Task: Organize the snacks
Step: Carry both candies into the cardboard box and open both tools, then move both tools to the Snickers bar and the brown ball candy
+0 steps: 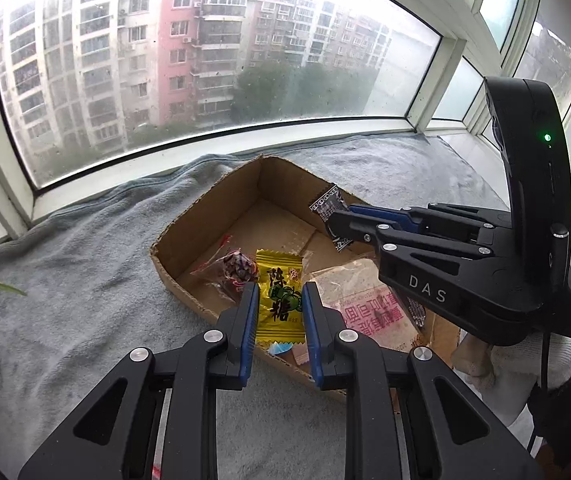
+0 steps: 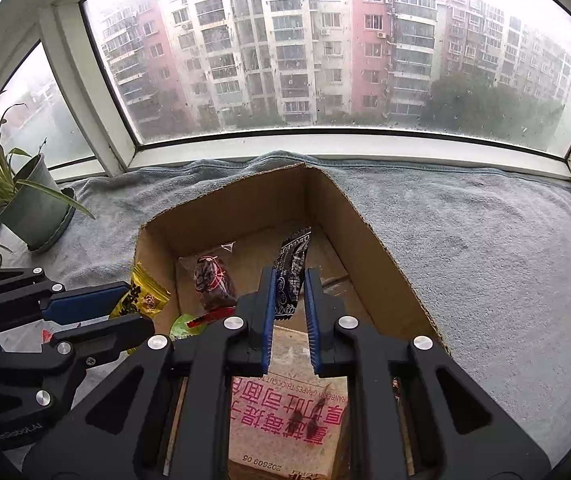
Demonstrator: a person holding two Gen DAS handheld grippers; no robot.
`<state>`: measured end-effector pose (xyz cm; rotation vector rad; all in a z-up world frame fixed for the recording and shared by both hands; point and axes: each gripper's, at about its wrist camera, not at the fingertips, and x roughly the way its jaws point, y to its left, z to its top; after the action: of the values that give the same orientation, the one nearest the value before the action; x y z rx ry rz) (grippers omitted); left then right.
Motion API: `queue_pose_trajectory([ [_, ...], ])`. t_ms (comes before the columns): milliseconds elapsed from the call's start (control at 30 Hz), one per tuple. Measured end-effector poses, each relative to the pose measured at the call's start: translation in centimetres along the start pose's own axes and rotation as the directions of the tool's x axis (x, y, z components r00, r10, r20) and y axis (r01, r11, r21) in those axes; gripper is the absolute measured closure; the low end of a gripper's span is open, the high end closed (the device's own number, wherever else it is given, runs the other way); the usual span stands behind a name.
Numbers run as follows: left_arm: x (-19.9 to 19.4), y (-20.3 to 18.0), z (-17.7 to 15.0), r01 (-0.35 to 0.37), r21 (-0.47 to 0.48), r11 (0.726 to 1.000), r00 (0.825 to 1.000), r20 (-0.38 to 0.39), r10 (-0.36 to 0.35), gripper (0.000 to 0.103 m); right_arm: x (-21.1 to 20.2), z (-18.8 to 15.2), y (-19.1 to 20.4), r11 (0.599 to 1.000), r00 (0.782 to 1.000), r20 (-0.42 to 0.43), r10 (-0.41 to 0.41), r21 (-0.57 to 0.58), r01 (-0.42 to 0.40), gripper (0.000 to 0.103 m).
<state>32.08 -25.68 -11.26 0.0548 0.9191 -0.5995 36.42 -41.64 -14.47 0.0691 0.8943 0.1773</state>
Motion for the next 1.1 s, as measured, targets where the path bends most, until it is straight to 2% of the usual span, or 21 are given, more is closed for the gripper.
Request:
queue_pose_trajectory([
  [433,0.8,-0.6,0.1,0.010,0.007,1.000,1.000,-0.015,-0.010,0.082,0.2,-0.3,-0.3,1.000,1.000,-0.011,-0.017,-0.002,0.017,0.088],
  [467,0.7,-0.7,0.2,0.006,0.008,1.000,1.000,-0.015,-0.006,0.082,0.2,-0.3,-0.2,1.000,1.000,-0.011,-0.024,-0.005,0.024,0.086],
  [533,0.6,-0.8,0.2,0.003,0.004,1.000,1.000,-0.015,-0.003,0.082,0.0,-0.3,-0.1,1.000,1.000,-0.008,-0.029,-0.007,0.029,0.073],
  [567,0.6,-0.8,0.2,0.002,0.001,1.000,1.000,-0.014,-0.002,0.079,-0.2,-0.3,-0.1,0.999,0.999,-0.004,-0.036,-0.007,0.036,0.062],
  [600,0.5,-0.8,0.3,-0.001,-0.003,1.000,1.000,-0.014,0.001,0.077,-0.4,-0.3,-0.1,0.999,0.999,0.003,-0.038,-0.005,0.038,0.059],
  [933,-1.4,-0.9,0.3,-0.007,-0.008,1.000,1.000,0.012,0.007,0.076,-3.7,-0.4,0.2,0.999,0.999,0.037,-0.036,0.008,0.036,0.058],
  [1000,-2.2,-1.1,0.3,-0.013,-0.004,1.000,1.000,0.024,0.013,0.076,-4.8,-0.5,0.6,0.999,0.998,0.045,-0.035,0.004,0.035,0.048],
  [1100,-3.7,-1.0,0.1,-0.021,0.001,1.000,0.999,0.044,0.021,0.076,-6.6,-0.8,1.3,1.000,0.997,0.072,-0.029,0.005,0.029,0.043],
])
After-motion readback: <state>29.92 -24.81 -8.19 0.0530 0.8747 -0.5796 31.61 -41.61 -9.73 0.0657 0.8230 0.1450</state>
